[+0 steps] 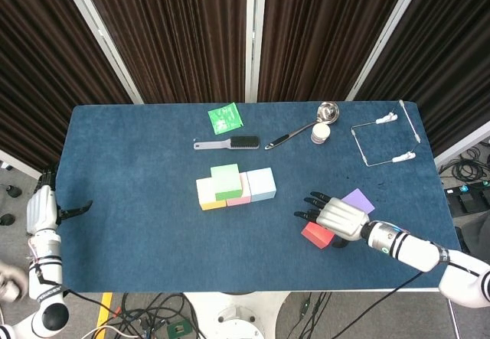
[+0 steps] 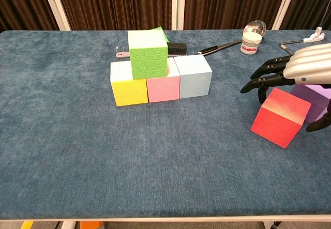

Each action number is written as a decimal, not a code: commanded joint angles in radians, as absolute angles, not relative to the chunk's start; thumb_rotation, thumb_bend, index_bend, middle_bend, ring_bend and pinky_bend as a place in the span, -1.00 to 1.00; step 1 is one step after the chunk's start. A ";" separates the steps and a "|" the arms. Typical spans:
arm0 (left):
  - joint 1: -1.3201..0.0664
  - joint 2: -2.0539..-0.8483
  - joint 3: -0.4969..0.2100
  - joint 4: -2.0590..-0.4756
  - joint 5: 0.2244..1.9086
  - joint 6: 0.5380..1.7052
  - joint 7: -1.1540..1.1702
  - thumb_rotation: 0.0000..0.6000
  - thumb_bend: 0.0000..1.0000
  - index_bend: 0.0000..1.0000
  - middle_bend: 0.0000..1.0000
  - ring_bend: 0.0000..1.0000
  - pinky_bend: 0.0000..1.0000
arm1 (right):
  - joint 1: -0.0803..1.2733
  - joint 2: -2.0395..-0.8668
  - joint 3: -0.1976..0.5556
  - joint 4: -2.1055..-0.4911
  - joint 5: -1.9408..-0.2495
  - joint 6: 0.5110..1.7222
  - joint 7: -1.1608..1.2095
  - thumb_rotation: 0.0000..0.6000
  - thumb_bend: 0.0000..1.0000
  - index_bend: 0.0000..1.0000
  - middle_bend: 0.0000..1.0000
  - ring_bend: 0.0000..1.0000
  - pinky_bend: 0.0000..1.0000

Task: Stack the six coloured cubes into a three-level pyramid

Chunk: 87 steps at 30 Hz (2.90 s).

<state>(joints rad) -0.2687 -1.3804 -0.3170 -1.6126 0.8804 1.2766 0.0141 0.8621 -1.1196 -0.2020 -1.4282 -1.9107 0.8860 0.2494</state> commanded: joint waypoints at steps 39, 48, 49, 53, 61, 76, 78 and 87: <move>-0.183 -1.301 -0.285 -1.625 1.007 1.287 -0.175 1.00 -0.72 -0.90 -1.00 -1.00 -0.79 | 1.207 -1.038 0.096 -1.716 -0.851 0.593 -0.291 1.00 -0.67 -1.00 0.04 -0.86 -1.00; -0.182 -1.300 -0.285 -1.590 1.022 1.272 -0.204 1.00 -0.72 -0.90 -1.00 -1.00 -0.79 | 1.315 -1.100 0.050 -1.760 -0.610 0.699 -0.463 1.00 -0.72 -1.00 0.09 -0.82 -1.00; -0.184 -1.301 -0.285 -1.585 1.025 1.268 -0.208 1.00 -0.72 -0.90 -1.00 -1.00 -0.79 | 1.323 -1.105 0.046 -1.766 -0.591 0.709 -0.477 1.00 -0.72 -1.00 0.09 -0.82 -1.00; -0.190 -1.303 -0.286 -1.570 1.039 1.254 -0.227 1.00 -0.72 -0.90 -1.00 -1.00 -0.79 | 1.357 -1.136 0.035 -1.778 -0.513 0.747 -0.530 1.00 -0.74 -1.00 0.10 -0.82 -1.00; -0.186 -1.285 -0.283 -1.557 1.050 1.231 -0.269 1.00 -0.72 -0.90 -1.00 -1.00 -0.79 | 1.420 -1.199 0.030 -1.759 -0.375 0.768 -0.592 1.00 -0.74 -1.00 0.14 -0.82 -1.00; -0.183 -1.259 -0.282 -1.536 1.064 1.183 -0.352 1.00 -0.72 -0.90 -1.00 -1.00 -0.79 | 1.538 -1.279 0.033 -1.724 -0.144 0.811 -0.689 1.00 -0.75 -1.00 0.17 -0.82 -1.00; -0.183 -1.257 -0.282 -1.533 1.065 1.180 -0.360 1.00 -0.72 -0.90 -1.00 -1.00 -0.79 | 1.554 -1.285 0.037 -1.724 -0.093 0.817 -0.700 1.00 -0.76 -1.00 0.17 -0.82 -1.00; -0.188 -1.250 -0.282 -1.531 1.073 1.171 -0.374 1.00 -0.72 -0.90 -1.00 -1.00 -0.79 | 1.592 -1.290 0.050 -1.721 0.016 0.821 -0.738 1.00 -0.76 -1.00 0.17 -0.82 -1.00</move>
<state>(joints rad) -0.1875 -1.2499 -0.2823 -1.5305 1.0730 1.1714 -0.3737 1.5882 -1.2902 0.0486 -1.7215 0.0106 0.8228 -0.7332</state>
